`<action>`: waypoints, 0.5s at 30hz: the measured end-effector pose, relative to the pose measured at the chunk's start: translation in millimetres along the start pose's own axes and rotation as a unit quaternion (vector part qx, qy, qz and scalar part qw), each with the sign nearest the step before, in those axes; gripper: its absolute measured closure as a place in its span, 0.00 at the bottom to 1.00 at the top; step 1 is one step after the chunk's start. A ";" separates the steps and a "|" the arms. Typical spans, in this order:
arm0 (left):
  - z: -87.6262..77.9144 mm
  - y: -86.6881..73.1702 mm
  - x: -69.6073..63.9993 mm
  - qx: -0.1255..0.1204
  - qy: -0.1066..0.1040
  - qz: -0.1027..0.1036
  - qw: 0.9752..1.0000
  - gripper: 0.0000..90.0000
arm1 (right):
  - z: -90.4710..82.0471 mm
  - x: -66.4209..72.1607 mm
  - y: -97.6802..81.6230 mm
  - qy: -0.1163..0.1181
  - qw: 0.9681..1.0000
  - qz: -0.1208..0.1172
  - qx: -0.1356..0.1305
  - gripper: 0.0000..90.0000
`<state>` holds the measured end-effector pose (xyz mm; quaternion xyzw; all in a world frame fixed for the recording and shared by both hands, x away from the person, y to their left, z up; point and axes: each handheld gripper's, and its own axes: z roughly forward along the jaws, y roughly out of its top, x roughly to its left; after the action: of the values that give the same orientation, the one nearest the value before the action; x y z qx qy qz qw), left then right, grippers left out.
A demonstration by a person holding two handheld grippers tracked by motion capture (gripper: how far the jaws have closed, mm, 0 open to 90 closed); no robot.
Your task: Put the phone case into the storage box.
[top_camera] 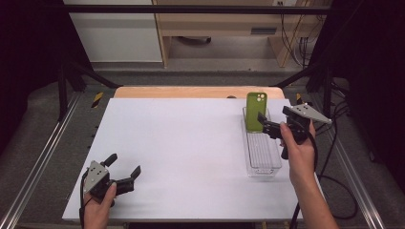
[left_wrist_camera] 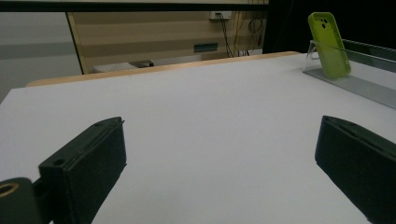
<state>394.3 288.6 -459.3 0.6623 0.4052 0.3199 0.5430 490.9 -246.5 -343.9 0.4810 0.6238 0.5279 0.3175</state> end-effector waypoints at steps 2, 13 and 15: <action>-4.2 -0.9 1.6 0.001 0.002 0.000 1.000 0.02 | -4.7 -2.9 -1.5 -0.001 1.000 -0.004 -0.001 0.05; -17.2 -1.4 7.1 -0.009 0.007 -0.005 1.000 0.02 | -22.9 -17.7 -12.1 -0.012 1.000 0.000 -0.010 0.05; -17.4 -1.8 7.6 -0.009 0.007 -0.007 1.000 0.02 | -25.8 -20.0 -14.9 -0.011 1.000 0.000 -0.011 0.04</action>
<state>382.6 303.5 -457.6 0.6520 0.4107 0.3250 0.5483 470.3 -274.0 -354.2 0.4837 0.6139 0.5295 0.3298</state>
